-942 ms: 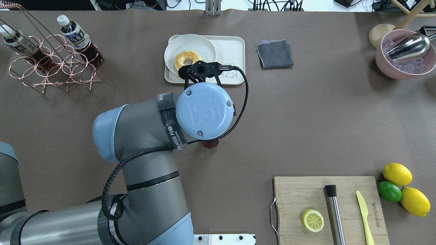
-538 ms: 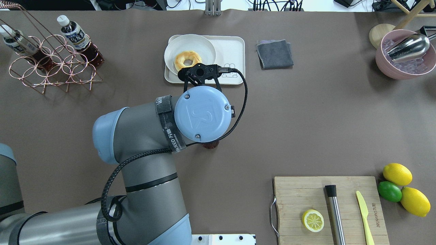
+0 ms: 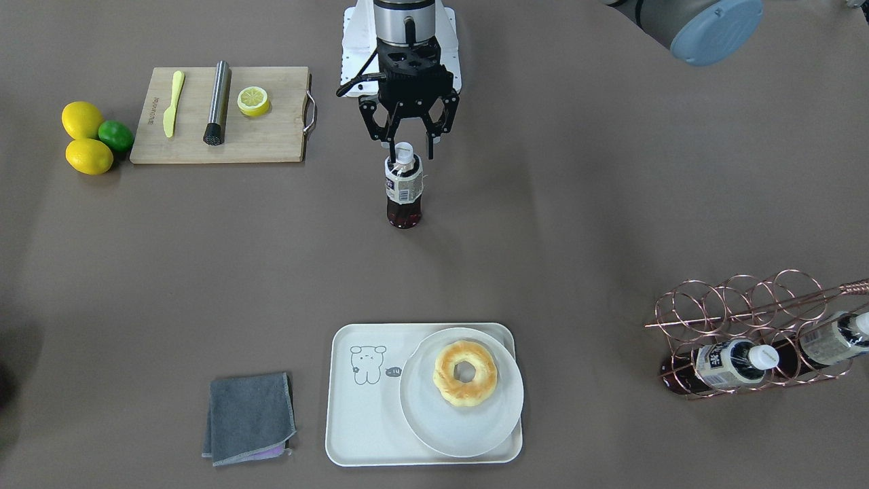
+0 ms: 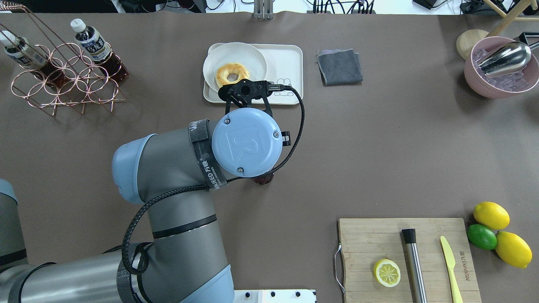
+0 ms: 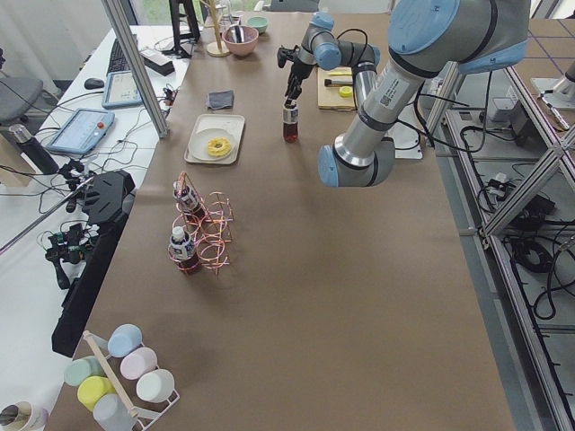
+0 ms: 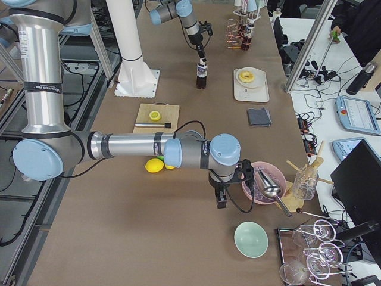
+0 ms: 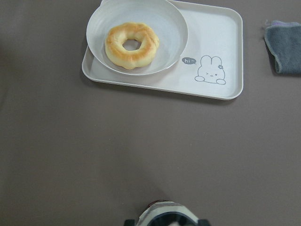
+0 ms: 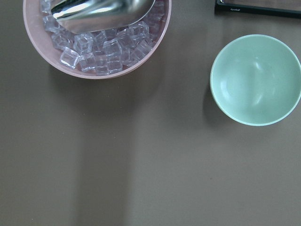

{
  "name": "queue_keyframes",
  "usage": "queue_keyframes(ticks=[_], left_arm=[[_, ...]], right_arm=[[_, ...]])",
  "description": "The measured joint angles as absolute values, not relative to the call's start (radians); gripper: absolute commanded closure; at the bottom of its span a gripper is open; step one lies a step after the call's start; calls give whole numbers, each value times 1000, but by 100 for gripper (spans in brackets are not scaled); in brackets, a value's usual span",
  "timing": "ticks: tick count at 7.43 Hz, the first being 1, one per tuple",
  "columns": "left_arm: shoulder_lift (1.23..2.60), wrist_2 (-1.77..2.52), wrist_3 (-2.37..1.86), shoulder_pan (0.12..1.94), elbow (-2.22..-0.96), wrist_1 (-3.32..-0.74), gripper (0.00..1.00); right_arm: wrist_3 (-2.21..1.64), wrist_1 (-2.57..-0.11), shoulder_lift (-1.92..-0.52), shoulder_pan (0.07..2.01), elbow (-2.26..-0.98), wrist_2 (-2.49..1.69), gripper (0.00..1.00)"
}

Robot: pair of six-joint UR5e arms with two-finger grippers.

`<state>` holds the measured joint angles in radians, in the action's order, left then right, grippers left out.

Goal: Place tea on tray
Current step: 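Carry the bottle toward the tray and set it down in front of it, then open the left gripper and withdraw the left arm toward the rack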

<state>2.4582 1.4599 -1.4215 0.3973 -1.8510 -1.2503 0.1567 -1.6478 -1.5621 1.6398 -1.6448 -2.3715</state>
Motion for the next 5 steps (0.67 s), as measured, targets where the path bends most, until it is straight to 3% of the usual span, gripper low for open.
queue_keyframes(ticks=[5], left_arm=[[2418,1471,-1309,447,-1956,-1256,2]], right_arm=[[156,-1648,-1552,1640,-1644,-2370,0]])
